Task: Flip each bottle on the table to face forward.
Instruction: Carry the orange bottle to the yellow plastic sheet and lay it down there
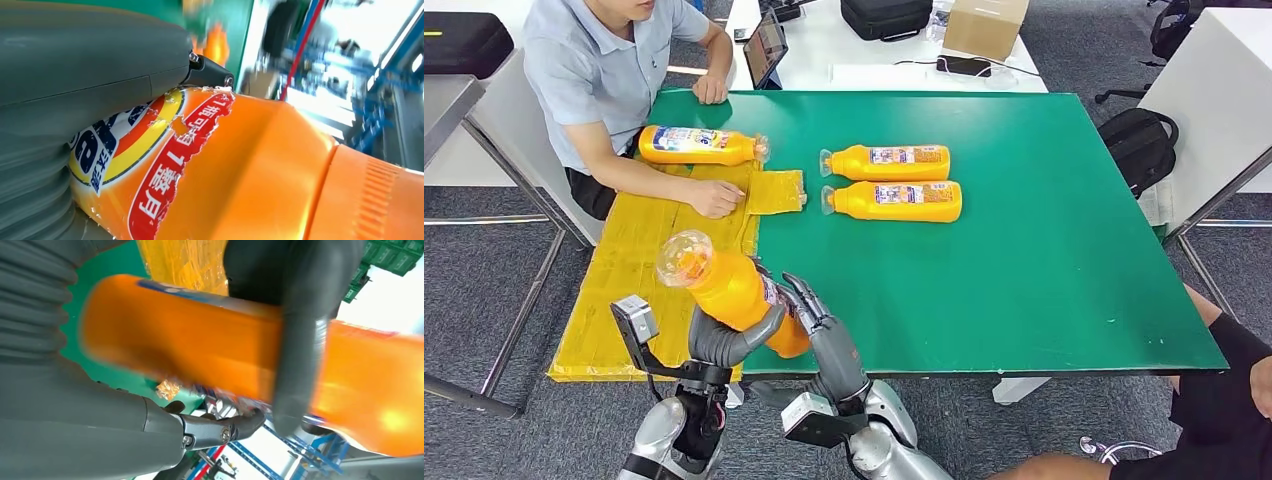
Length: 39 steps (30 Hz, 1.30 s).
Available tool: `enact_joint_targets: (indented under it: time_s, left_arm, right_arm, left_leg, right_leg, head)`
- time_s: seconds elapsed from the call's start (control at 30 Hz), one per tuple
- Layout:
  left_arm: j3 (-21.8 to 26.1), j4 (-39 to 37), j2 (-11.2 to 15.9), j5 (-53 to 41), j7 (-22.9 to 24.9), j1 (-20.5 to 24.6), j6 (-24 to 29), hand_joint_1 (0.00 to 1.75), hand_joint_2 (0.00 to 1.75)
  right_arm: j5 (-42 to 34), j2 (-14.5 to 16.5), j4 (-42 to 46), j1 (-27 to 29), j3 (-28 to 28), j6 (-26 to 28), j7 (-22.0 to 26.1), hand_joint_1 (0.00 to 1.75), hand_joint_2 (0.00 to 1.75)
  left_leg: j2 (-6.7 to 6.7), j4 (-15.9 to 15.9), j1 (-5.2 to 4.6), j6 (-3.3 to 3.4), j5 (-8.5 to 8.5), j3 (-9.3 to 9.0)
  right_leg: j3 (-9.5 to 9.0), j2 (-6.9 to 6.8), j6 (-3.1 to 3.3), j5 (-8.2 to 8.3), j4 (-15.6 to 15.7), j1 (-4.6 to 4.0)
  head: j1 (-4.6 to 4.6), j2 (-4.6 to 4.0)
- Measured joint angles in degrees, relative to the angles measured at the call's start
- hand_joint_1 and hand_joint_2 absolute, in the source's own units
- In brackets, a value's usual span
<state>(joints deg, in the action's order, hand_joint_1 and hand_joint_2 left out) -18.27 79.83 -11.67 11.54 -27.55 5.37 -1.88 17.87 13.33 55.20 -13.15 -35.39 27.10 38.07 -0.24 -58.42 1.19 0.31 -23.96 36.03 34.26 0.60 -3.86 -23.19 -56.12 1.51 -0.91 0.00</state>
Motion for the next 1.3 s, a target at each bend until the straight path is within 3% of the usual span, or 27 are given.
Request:
enact_joint_targets:
  time_s: [0.1,0.23,0.4,0.6,0.7,0.8,0.93,1.17,1.3]
  left_arm:
    - [0.9,-0.3,1.0,-5.5,-0.7,1.7,5.7,1.75,1.75]
    - [1.8,-0.6,2.1,-8.0,-1.0,3.1,8.2,1.75,1.75]
    - [2.6,-1.2,4.2,-19.8,0.2,5.1,17.6,1.75,1.75]
    - [3.5,-2.1,6.3,-26.7,1.6,7.1,21.0,1.75,1.75]
    - [4.1,-3.9,8.1,-36.5,5.2,9.5,23.0,1.75,1.75]
    - [4.3,-8.4,10.5,-47.4,9.7,13.7,23.4,1.75,1.75]
    - [3.7,-19.1,13.0,-62.9,15.3,21.5,21.9,1.75,1.75]
    - [2.7,-37.9,14.5,-72.7,21.7,30.8,19.4,1.75,1.75]
    - [2.1,-44.6,14.6,-75.4,24.2,33.4,19.0,1.75,1.75]
  right_arm:
    - [-1.1,-0.3,1.2,0.2,-0.9,1.3,0.0,0.0,0.0]
    - [-1.6,-0.6,2.1,0.3,-1.7,2.0,0.0,0.0,0.0]
    - [-4.0,-1.3,4.1,0.6,-2.3,5.6,0.0,0.0,0.0]
    - [-5.2,-2.0,5.9,1.0,-2.3,7.4,0.0,0.0,0.0]
    - [-6.0,-2.3,7.6,1.4,-2.1,10.2,0.0,0.0,0.0]
    - [-6.5,-2.5,9.4,1.8,-1.3,11.1,0.0,0.0,0.0]
    - [-5.4,-2.1,10.2,2.0,-0.3,8.1,0.0,0.0,0.0]
    - [-4.5,-1.0,10.3,2.1,-0.7,4.1,0.0,0.0,0.0]
    - [-5.1,-0.6,10.3,2.1,-1.6,2.2,0.0,0.0,1.75]
  left_leg:
    - [0.0,0.0,0.0,-0.02,0.02,0.0]
    - [-0.01,0.0,0.0,-0.01,0.03,0.0]
    - [0.0,0.0,0.0,-0.02,0.02,0.0]
    - [-0.01,0.0,0.0,-0.02,0.03,0.0]
    - [0.0,0.0,0.0,-0.03,0.05,0.0]
    - [-0.01,0.0,0.01,-0.1,0.1,0.0]
    - [-0.02,0.0,0.02,-0.12,0.18,0.0]
    - [0.02,0.0,0.02,-0.14,0.21,0.0]
    - [0.02,0.0,0.02,-0.14,0.2,0.01]
  right_leg:
    - [0.0,0.0,0.0,0.01,0.0,0.0]
    - [0.0,0.0,0.0,0.01,0.0,0.0]
    - [0.0,0.0,0.0,0.0,0.0,0.01]
    - [0.0,0.0,0.0,0.01,0.0,0.0]
    - [0.01,0.0,0.0,0.01,0.0,0.0]
    - [0.02,0.0,0.01,0.02,0.0,-0.01]
    - [0.01,0.0,0.02,0.06,-0.1,-0.01]
    - [0.06,0.02,0.16,0.16,-0.1,-0.01]
    - [0.07,0.01,0.16,0.15,-0.1,-0.01]
  head:
    - [0.01,0.0]
    - [0.0,0.0]
    - [0.0,0.0]
    - [0.0,0.0]
    - [-0.01,0.0]
    - [0.0,0.0]
    - [-0.02,0.0]
    - [0.0,0.0]
    - [-0.01,0.0]
